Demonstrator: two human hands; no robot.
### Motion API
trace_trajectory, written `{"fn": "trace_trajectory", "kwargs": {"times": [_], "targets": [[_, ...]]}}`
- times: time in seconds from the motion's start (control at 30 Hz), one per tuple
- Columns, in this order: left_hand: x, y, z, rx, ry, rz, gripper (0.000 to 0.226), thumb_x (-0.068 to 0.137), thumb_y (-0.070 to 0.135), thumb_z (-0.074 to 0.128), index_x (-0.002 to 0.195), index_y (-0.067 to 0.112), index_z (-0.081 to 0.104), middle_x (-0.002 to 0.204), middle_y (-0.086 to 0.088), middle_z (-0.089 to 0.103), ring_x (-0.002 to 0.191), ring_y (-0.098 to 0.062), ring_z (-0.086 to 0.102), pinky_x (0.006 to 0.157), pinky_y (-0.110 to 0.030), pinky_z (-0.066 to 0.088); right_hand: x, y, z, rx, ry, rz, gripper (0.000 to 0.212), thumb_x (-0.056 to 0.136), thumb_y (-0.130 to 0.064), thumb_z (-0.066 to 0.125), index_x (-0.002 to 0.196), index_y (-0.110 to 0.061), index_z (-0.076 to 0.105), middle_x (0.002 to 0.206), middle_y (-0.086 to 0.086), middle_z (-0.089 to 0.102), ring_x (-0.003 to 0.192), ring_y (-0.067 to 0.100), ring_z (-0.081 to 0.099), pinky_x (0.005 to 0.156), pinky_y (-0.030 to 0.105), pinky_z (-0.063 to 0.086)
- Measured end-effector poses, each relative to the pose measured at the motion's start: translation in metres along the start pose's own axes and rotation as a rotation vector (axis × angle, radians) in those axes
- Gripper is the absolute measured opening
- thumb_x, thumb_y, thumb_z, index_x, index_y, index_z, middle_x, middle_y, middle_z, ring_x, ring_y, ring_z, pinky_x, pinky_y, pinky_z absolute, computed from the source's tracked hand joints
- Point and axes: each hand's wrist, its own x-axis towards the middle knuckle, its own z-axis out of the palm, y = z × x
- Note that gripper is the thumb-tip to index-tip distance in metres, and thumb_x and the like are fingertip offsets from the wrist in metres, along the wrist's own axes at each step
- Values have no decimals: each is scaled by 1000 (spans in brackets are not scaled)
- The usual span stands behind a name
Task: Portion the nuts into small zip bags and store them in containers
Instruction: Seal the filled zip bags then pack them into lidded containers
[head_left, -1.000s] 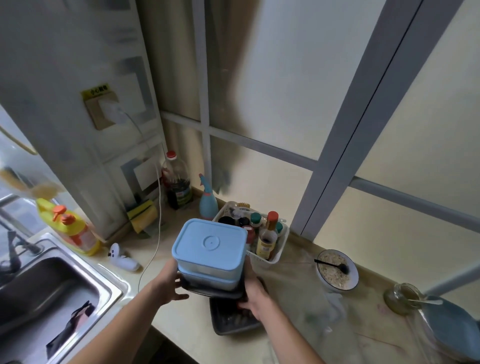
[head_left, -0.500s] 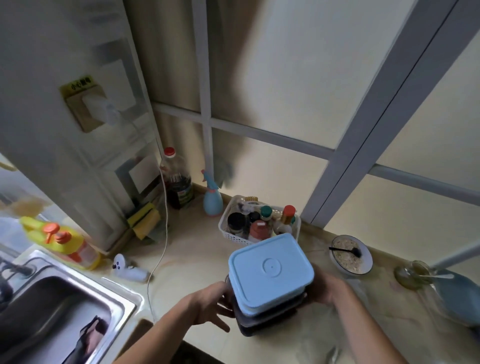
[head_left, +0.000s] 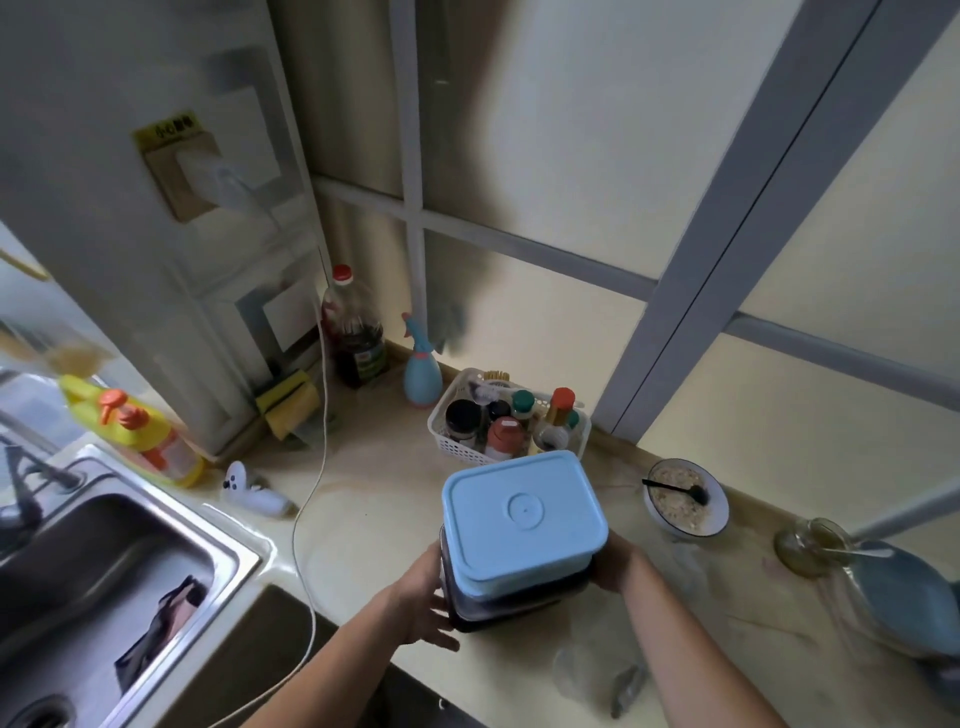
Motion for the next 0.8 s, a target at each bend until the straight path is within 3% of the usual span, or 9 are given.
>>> {"fn": "trace_trajectory", "kwargs": {"times": [0.1, 0.2, 0.3, 0.43, 0.5, 0.57, 0.67, 0.73, 0.8], "targets": [[-1, -6, 5, -51, 111, 108, 53, 92, 54, 47, 108, 7, 65, 105, -14, 64, 89, -28, 64, 71, -34, 56, 10, 7, -2, -42, 3, -36, 20, 106, -12, 49, 122, -11, 61, 105, 3, 73, 97, 18, 67, 86, 30, 55], [-1, -3, 2, -87, 167, 148, 44, 95, 49, 46, 104, 11, 64, 97, -13, 67, 85, -27, 63, 77, -34, 55, 12, 5, 5, -17, -23, -34, 24, 107, -14, 48, 126, -8, 61, 107, 5, 72, 98, 19, 67, 86, 29, 56], [-5, 12, -5, -70, 222, 240, 29, 93, 47, 52, 102, 21, 60, 96, -6, 66, 84, -22, 60, 71, -31, 50, 22, 5, 18, 30, -57, -30, 19, 107, -15, 49, 120, -10, 62, 109, 7, 70, 97, 18, 66, 85, 28, 57], [-6, 44, -28, -18, 217, 220, 47, 61, 54, 53, 100, 27, 59, 105, 1, 65, 93, -22, 59, 92, -44, 46, 38, 8, 43, 174, 56, -7, 27, 106, -29, 53, 122, -12, 67, 114, 8, 75, 103, 22, 70, 84, 35, 56], [5, 59, -46, 31, 198, 219, 45, 68, 53, 55, 103, 26, 59, 105, 1, 64, 96, -22, 58, 98, -50, 44, 48, 5, 60, 219, 172, 31, 31, 104, -35, 54, 119, -11, 69, 112, 9, 75, 105, 25, 68, 87, 37, 54], [13, 77, -61, 55, 206, 232, 41, 69, 44, 56, 103, 22, 61, 96, -2, 64, 86, -22, 57, 92, -50, 51, 57, 4, 75, 272, 240, 112, 33, 102, -40, 56, 113, -11, 68, 115, 13, 71, 104, 27, 64, 87, 37, 51], [23, 100, -79, 108, 216, 241, 28, 74, 30, 59, 98, 15, 61, 87, -6, 61, 77, -23, 53, 82, -46, 53, 66, -6, 99, 415, 263, 118, 32, 103, -43, 52, 100, -15, 67, 104, 7, 70, 91, 21, 63, 74, 33, 52], [28, 113, -90, 130, 215, 239, 11, 93, 18, 54, 101, 12, 60, 88, -8, 59, 78, -23, 52, 89, -51, 53, 74, -15, 112, 459, 291, 70, 34, 104, -42, 52, 101, -14, 71, 106, 10, 74, 89, 22, 66, 73, 33, 54], [33, 126, -100, 139, 197, 236, 10, 98, 14, 49, 98, 11, 59, 91, -9, 58, 81, -24, 52, 96, -56, 51, 82, -24, 124, 501, 310, 6, 34, 105, -39, 51, 103, -12, 72, 105, 12, 76, 82, 21, 70, 65, 31, 56]]}}
